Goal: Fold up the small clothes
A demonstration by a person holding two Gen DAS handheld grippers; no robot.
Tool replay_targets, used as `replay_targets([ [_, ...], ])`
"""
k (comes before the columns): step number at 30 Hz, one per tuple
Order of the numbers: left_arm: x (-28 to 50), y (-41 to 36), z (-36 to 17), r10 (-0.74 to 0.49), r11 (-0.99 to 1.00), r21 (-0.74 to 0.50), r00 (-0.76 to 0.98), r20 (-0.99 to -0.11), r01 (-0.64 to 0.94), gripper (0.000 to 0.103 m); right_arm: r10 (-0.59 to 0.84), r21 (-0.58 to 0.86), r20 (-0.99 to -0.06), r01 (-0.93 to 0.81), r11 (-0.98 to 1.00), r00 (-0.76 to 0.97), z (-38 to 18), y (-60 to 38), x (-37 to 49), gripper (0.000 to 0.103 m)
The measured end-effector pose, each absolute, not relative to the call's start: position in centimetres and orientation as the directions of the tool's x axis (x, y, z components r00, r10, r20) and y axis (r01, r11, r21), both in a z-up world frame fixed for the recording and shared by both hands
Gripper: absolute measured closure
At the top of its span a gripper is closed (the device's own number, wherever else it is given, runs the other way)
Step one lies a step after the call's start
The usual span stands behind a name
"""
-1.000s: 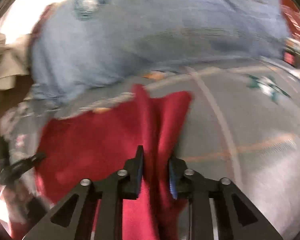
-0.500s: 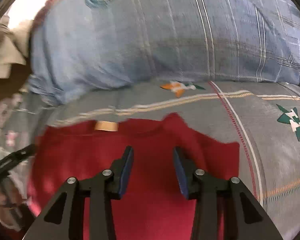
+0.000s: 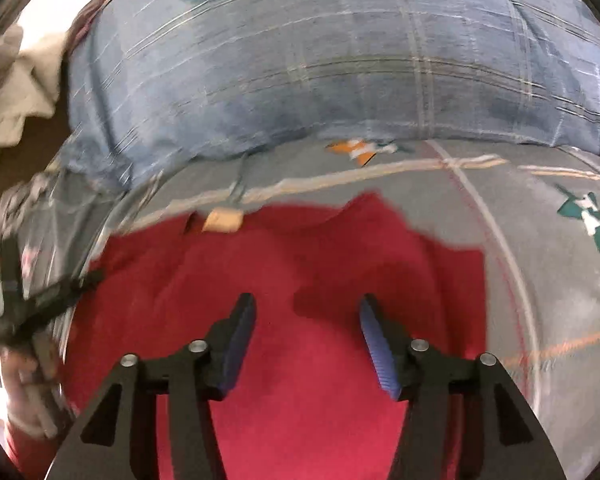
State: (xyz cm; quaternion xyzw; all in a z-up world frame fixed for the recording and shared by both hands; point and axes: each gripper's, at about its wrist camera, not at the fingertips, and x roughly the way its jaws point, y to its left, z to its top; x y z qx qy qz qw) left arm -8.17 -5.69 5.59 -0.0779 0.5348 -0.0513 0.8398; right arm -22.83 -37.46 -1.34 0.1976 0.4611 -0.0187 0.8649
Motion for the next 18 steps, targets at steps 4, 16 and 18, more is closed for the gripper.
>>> replay_targets([
  [4, -9.2, -5.8, 6.3, -0.159, 0.986, -0.168, 0.440, -0.884, 0.020, 0.041, 0.103, 0.247, -0.837, 0.203, 0.948, 0.537, -2.2, -36.1, -22.6, 0.045],
  [16, -14.4, -4.7, 10.6, -0.184, 0.983, -0.153, 0.449, -0.874, 0.105, 0.028, 0.290, 0.353, -0.796, 0.018, 0.936, 0.531, 2.7, -27.6, -17.3, 0.040],
  [18, -15.8, -3.5, 10.9, -0.211, 0.977, -0.188, 0.444, -0.871, 0.096, 0.023, 0.324, 0.369, -0.790, -0.017, 0.929, 0.520, 2.9, -25.2, -15.6, 0.040],
])
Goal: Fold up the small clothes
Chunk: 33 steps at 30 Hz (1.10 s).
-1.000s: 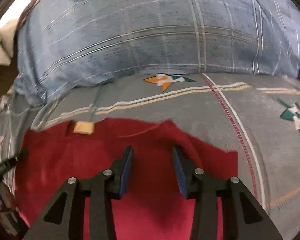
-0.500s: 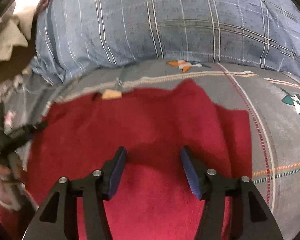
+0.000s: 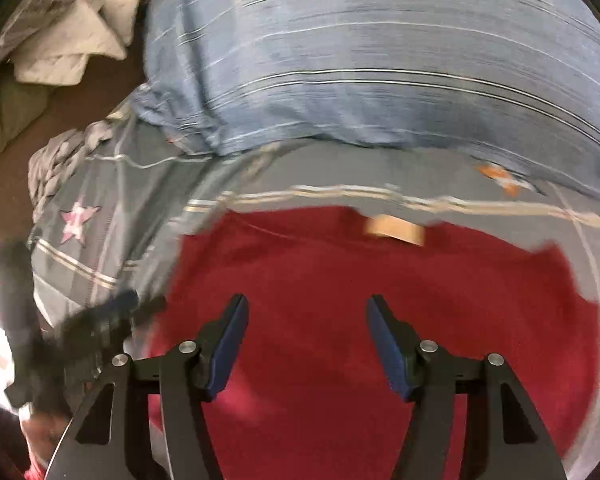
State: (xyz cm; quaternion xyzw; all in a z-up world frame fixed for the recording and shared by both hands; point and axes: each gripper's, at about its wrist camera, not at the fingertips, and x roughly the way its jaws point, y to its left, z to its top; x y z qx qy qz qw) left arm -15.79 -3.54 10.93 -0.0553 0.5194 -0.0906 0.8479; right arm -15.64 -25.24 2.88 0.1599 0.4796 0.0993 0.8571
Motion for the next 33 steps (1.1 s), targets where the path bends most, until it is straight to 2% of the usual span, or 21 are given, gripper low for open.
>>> replay_targets([
  [2, -17.0, -2.3, 10.5, -0.232, 0.972, -0.223, 0.420, -0.877, 0.071, 0.023, 0.375, 0.406, -0.782, -0.051, 0.913, 0.498, 2.7, -22.9, -13.6, 0.033],
  [5, -17.7, -1.4, 9.7, -0.252, 0.967, -0.247, 0.379, -0.890, 0.061, 0.023, 0.442, 0.458, -0.786, -0.073, 0.886, 0.432, 1.8, -19.3, -10.7, 0.031],
  [7, -17.9, -1.7, 9.6, -0.232, 0.973, -0.217, 0.384, -0.894, 0.081, 0.023, 0.454, 0.456, -0.807, -0.090, 0.886, 0.378, 1.0, -16.9, -9.0, 0.030],
  [10, -17.9, -2.1, 9.7, -0.229, 0.973, -0.203, 0.394, -0.890, 0.107, 0.023, 0.396, 0.372, -0.862, -0.136, 0.918, 0.315, -0.2, -13.2, -7.2, 0.027],
  [12, -17.7, -2.4, 9.4, -0.229, 0.973, -0.197, 0.377, -0.898, 0.120, 0.023, 0.349, 0.309, -0.895, -0.176, 0.935, 0.279, -1.1, -11.2, -6.8, 0.020],
  [13, -17.6, -2.6, 9.3, -0.227, 0.973, -0.194, 0.375, -0.899, 0.124, 0.023, 0.315, 0.268, -0.908, -0.196, 0.943, 0.276, -1.4, -10.3, -6.8, 0.017],
  [15, -17.6, -2.6, 9.4, -0.231, 0.972, -0.198, 0.378, -0.897, 0.126, 0.023, 0.235, 0.159, -0.920, -0.251, 0.955, 0.313, -2.0, -8.9, -7.1, 0.016],
  [16, -17.6, -2.5, 9.4, -0.235, 0.971, -0.203, 0.380, -0.895, 0.123, 0.023, 0.210, 0.120, -0.919, -0.269, 0.956, 0.335, -2.3, -8.6, -7.4, 0.019],
  [18, -17.7, -2.3, 9.6, -0.243, 0.970, -0.216, 0.391, -0.888, 0.114, 0.023, 0.203, 0.105, -0.907, -0.270, 0.957, 0.368, -2.4, -9.0, -7.9, 0.035],
  [20, -17.9, -2.3, 9.8, -0.265, 0.964, -0.238, 0.410, -0.873, 0.116, 0.023, 0.248, 0.143, -0.882, -0.275, 0.951, 0.401, -1.7, -10.5, -8.7, 0.071],
  [21, -18.0, -2.5, 10.1, -0.284, 0.959, -0.255, 0.426, -0.859, 0.124, 0.023, 0.334, 0.240, -0.856, -0.268, 0.933, 0.395, -1.1, -11.9, -9.1, 0.083],
  [23, -18.2, -2.7, 10.5, -0.328, 0.945, -0.296, 0.434, -0.839, 0.141, 0.023, 0.424, 0.362, -0.804, -0.224, 0.905, 0.416, 0.1, -14.7, -9.8, 0.087],
  [28, -18.0, -3.8, 10.3, -0.358, 0.934, -0.324, 0.389, -0.849, 0.154, 0.026, 0.483, 0.456, -0.730, -0.183, 0.871, 0.483, 2.3, -18.7, -12.3, 0.088],
  [29, -18.1, -3.9, 10.2, -0.369, 0.929, -0.327, 0.383, -0.847, 0.171, 0.034, 0.484, 0.463, -0.727, -0.173, 0.869, 0.488, 2.4, -19.1, -12.4, 0.088],
  [30, -17.9, -4.1, 10.1, -0.390, 0.920, -0.340, 0.371, -0.843, 0.196, 0.054, 0.487, 0.470, -0.724, -0.167, 0.867, 0.488, 2.4, -19.5, -12.3, 0.088],
  [33, -18.4, -4.7, 10.5, -0.424, 0.901, -0.348, 0.360, -0.831, 0.257, 0.072, 0.497, 0.493, -0.722, -0.146, 0.858, 0.482, 2.4, -20.3, -12.3, 0.088],
])
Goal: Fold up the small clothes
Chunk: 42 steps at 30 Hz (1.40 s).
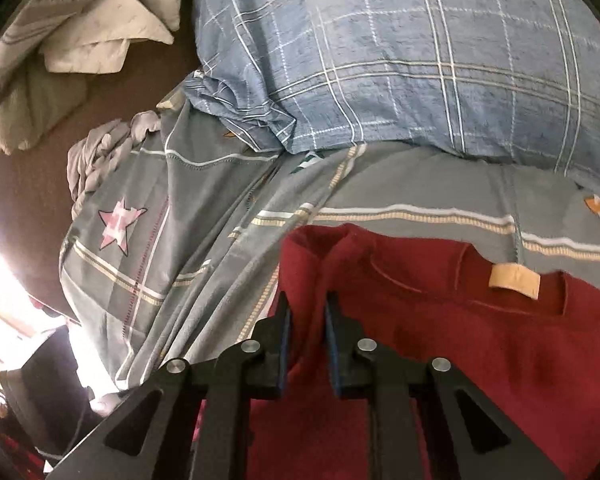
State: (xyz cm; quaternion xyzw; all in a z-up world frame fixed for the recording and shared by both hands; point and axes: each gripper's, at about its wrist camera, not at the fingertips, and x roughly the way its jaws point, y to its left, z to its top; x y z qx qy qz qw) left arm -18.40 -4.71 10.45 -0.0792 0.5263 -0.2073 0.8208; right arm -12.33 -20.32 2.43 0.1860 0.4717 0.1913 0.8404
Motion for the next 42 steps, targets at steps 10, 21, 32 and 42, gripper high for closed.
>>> replay_targets([
  [10, -18.4, -4.1, 10.8, -0.459, 0.881, -0.363, 0.361, -0.812, 0.304, 0.076, 0.549, 0.582, -0.715, -0.066, 0.810, 0.433, 2.0, -20.0, -12.3, 0.021],
  [21, -19.5, -5.2, 11.1, -0.361, 0.922, -0.264, 0.386, -0.849, 0.282, 0.043, 0.487, 0.502, -0.761, -0.087, 0.861, 0.428, -0.6, -17.6, -11.8, 0.081],
  [32, -21.2, -7.8, 12.7, -0.302, 0.930, -0.179, 0.386, -0.872, 0.321, 0.071, 0.530, 0.562, -0.707, -0.084, 0.823, 0.468, 1.0, -20.3, -13.2, 0.082],
  [42, -22.5, -15.0, 18.5, -0.474, 0.825, -0.276, 0.337, -0.814, 0.493, 0.083, 0.543, 0.599, -0.636, -0.093, 0.795, 0.548, 5.2, -28.5, -16.2, 0.085],
])
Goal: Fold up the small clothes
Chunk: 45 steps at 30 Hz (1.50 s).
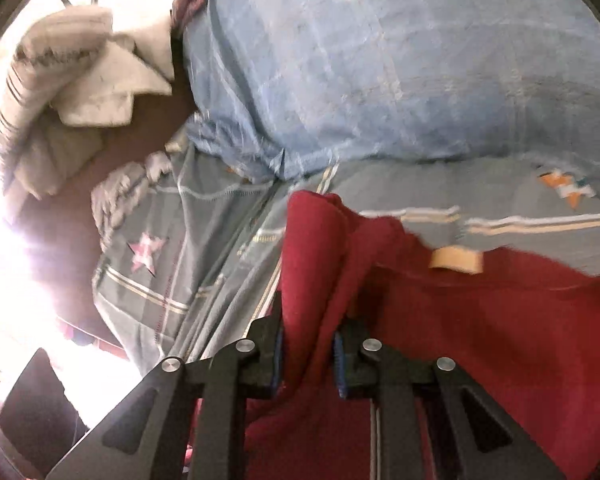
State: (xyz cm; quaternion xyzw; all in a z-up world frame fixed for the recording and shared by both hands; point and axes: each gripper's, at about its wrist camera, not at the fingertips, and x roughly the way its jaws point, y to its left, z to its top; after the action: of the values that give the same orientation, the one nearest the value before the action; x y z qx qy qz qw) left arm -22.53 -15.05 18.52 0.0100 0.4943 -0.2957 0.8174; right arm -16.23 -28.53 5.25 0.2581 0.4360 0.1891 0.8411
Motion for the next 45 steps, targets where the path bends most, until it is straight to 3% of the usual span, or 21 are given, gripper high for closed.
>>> replay_targets([
  [7, -23.8, -23.9, 18.0, -0.546, 0.716, -0.318, 0.216, -0.809, 0.621, 0.083, 0.423, 0.542, -0.664, 0.007, 0.840, 0.616, 6.9, -37.7, -19.9, 0.086],
  [14, -24.1, -29.7, 12.3, -0.506, 0.698, -0.339, 0.099, -0.857, 0.631, 0.081, 0.286, 0.471, -0.772, 0.209, 0.857, 0.568, 1.5, -43.7, -22.3, 0.086],
  [16, -24.2, -29.7, 12.0, -0.522, 0.678, -0.365, 0.069, -0.850, 0.637, 0.069, 0.273, 0.455, -0.797, 0.240, 0.857, 0.539, -0.4, -44.0, -22.5, 0.084],
  [18, -24.6, -29.1, 13.1, -0.557, 0.632, -0.415, 0.011, -0.831, 0.654, 0.050, 0.259, 0.456, -0.801, 0.269, 0.848, 0.540, -0.7, -44.5, -22.9, 0.082],
  [21, -25.0, -26.5, 15.9, -0.566, 0.615, -0.377, 0.056, -0.822, 0.692, 0.045, 0.201, 0.419, -0.801, 0.287, 0.862, 0.564, 1.5, -44.5, -24.3, 0.070],
  [23, -24.9, -24.1, 17.4, -0.556, 0.636, -0.334, 0.113, -0.823, 0.695, 0.041, 0.209, 0.436, -0.775, 0.265, 0.860, 0.597, 3.0, -44.6, -25.9, 0.048],
  [25, -25.0, -22.3, 17.9, -0.528, 0.677, -0.294, 0.167, -0.833, 0.675, 0.041, 0.251, 0.476, -0.749, 0.234, 0.848, 0.613, 3.9, -43.9, -27.1, 0.035],
  [26, -24.5, -21.4, 18.0, -0.497, 0.710, -0.256, 0.209, -0.842, 0.657, 0.041, 0.279, 0.500, -0.736, 0.217, 0.838, 0.616, 4.1, -43.4, -27.8, 0.035],
  [31, -25.0, -20.1, 17.3, -0.444, 0.785, -0.242, 0.247, -0.861, 0.570, 0.041, 0.406, 0.600, -0.709, 0.192, 0.776, 0.577, 1.6, -40.8, -27.9, 0.036],
  [34, -25.5, -20.2, 17.5, -0.440, 0.793, -0.254, 0.232, -0.867, 0.553, 0.041, 0.301, 0.458, -0.788, 0.183, 0.870, 0.537, 0.4, -39.0, -28.2, 0.082],
  [35, -25.4, -20.2, 17.4, -0.442, 0.791, -0.253, 0.234, -0.866, 0.557, 0.041, 0.312, 0.470, -0.776, 0.174, 0.865, 0.548, 0.6, -39.1, -28.8, 0.085],
  [40, -24.5, -20.7, 16.2, -0.427, 0.787, -0.223, 0.248, -0.870, 0.575, 0.041, 0.302, 0.466, -0.738, 0.133, 0.875, 0.604, 3.5, -39.5, -32.5, 0.086],
  [45, -23.6, -23.0, 13.1, -0.369, 0.804, -0.169, 0.256, -0.893, 0.569, 0.041, 0.245, 0.417, -0.803, 0.218, 0.882, 0.543, 0.2, -39.9, -31.5, 0.083],
])
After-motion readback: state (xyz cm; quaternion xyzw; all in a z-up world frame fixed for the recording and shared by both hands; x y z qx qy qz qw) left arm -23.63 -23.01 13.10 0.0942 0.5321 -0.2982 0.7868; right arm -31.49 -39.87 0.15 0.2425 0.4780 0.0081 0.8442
